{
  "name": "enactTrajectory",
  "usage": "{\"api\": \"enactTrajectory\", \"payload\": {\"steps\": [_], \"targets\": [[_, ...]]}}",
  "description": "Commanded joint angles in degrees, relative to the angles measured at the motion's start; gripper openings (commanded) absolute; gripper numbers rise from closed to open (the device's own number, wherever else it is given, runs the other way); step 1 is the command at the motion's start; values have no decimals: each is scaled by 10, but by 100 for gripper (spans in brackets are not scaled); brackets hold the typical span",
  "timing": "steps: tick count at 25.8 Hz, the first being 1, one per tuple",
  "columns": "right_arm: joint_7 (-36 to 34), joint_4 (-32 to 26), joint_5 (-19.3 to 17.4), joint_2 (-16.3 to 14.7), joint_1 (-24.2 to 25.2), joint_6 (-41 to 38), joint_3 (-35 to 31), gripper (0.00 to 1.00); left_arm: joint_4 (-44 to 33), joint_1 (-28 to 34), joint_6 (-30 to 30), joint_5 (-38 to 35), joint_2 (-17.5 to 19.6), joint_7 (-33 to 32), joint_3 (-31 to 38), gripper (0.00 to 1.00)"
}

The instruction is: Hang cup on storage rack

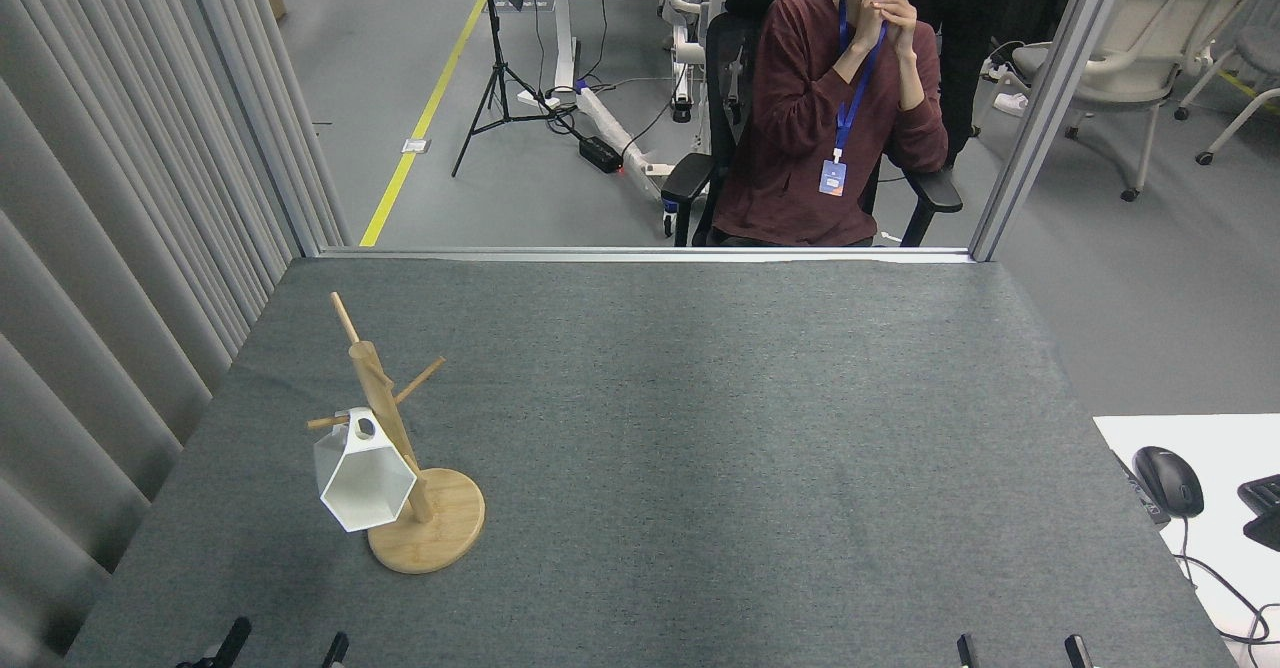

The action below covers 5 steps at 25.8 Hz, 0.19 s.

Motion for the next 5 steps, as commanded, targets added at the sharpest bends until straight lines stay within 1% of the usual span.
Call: {"api": "enactTrajectory", "payload": {"steps": [1,5], "targets": [[-5,-29,0,-3,25,-8,-9,99,-28,35,-26,104,17,-23,11,99],[-5,-44,1,-5,35,-8,-18,99,-32,39,-24,123,19,-23,13,99]]}}
